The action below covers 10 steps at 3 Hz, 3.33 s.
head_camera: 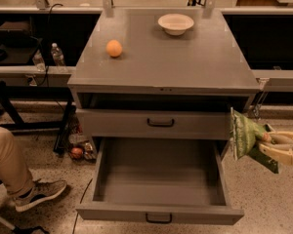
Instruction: Pick green jalapeno chip bag from middle drawer and place on counter
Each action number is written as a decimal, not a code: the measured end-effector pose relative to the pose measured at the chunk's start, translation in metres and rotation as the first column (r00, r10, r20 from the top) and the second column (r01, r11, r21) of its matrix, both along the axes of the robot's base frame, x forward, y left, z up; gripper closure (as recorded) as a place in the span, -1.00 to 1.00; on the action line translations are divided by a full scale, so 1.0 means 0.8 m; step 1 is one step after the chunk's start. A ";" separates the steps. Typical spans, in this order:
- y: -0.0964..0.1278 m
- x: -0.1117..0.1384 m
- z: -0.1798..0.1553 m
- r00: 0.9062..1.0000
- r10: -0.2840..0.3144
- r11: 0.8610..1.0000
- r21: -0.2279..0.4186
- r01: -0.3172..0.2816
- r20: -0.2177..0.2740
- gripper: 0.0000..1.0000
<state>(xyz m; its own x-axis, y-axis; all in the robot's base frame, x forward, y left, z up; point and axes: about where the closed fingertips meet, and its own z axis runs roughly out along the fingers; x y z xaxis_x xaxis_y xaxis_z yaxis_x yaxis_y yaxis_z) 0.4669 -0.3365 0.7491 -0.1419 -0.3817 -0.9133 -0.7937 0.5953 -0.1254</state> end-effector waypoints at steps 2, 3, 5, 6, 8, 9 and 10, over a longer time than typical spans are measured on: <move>-0.012 0.030 0.065 0.995 -0.002 0.999 -0.054 0.008 0.102 1.00; 0.001 0.087 0.136 0.979 0.042 0.989 -0.147 -0.012 0.202 1.00; 0.068 0.178 0.179 0.951 0.152 0.955 -0.289 -0.071 0.270 1.00; 0.120 0.227 0.180 0.936 0.238 0.924 -0.358 -0.136 0.259 0.98; 0.159 0.295 0.163 0.943 0.275 0.908 -0.374 -0.191 0.186 0.08; 0.163 0.313 0.160 0.949 0.270 0.912 -0.359 -0.198 0.163 -0.38; 0.162 0.323 0.162 0.954 0.261 0.922 -0.331 -0.201 0.150 -0.97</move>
Offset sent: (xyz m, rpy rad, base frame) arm 0.0481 -0.0255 0.1133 -0.1194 -0.2192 -0.0214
